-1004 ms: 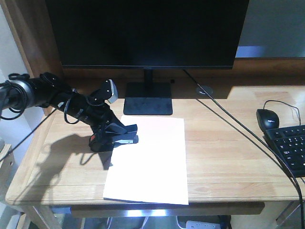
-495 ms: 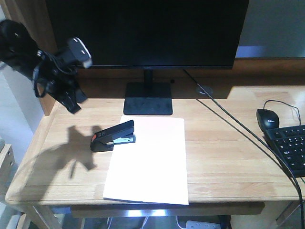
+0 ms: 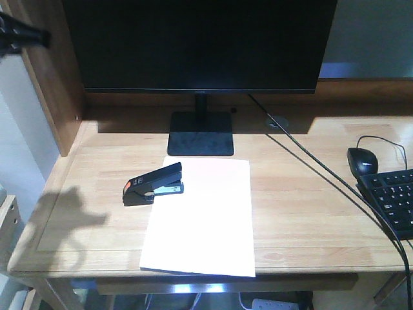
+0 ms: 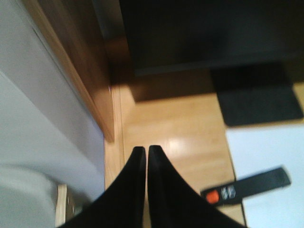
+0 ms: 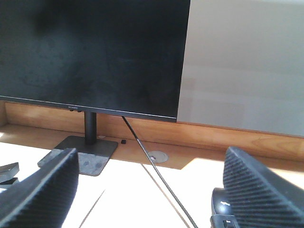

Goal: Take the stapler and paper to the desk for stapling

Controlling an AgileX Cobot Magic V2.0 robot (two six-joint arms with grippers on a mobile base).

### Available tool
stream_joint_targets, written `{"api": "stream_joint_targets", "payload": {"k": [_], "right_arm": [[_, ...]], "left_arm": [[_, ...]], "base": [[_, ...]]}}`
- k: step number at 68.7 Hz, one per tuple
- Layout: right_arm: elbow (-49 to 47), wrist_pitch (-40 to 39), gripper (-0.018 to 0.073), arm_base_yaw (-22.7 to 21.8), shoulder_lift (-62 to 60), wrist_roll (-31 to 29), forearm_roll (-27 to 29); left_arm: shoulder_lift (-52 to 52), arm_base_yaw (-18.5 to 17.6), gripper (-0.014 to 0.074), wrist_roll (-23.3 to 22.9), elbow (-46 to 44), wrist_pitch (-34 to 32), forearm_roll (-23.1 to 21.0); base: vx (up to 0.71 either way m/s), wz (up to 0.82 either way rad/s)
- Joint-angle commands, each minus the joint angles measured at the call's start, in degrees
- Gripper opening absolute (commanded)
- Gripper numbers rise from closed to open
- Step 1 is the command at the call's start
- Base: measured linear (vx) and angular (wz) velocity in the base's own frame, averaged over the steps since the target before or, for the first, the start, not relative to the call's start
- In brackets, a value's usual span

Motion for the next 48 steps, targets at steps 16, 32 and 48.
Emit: {"api": "stream_joint_targets", "payload": {"k": [16, 32, 48], "right_arm": [[-1.4, -1.9, 0.0581, 0.12, 0.56, -0.49, -1.25], [-1.4, -1.9, 0.0581, 0.12, 0.56, -0.49, -1.25], [-1.4, -1.9, 0.0581, 0.12, 0.56, -0.49, -1.25]], "left_arm": [[-19.69, -0.16, -0.0007, 3.52, 16.72, -22.69, -4.73], [-35.88, -0.16, -0.0007, 3.52, 39.84, -34.46, -4.73], [-52.35, -0.16, -0.0007, 3.83, 60.58, -41.49, -4.47]], "base": [[0.0, 0.0], [0.0, 0.0], [0.0, 0.0]]}}
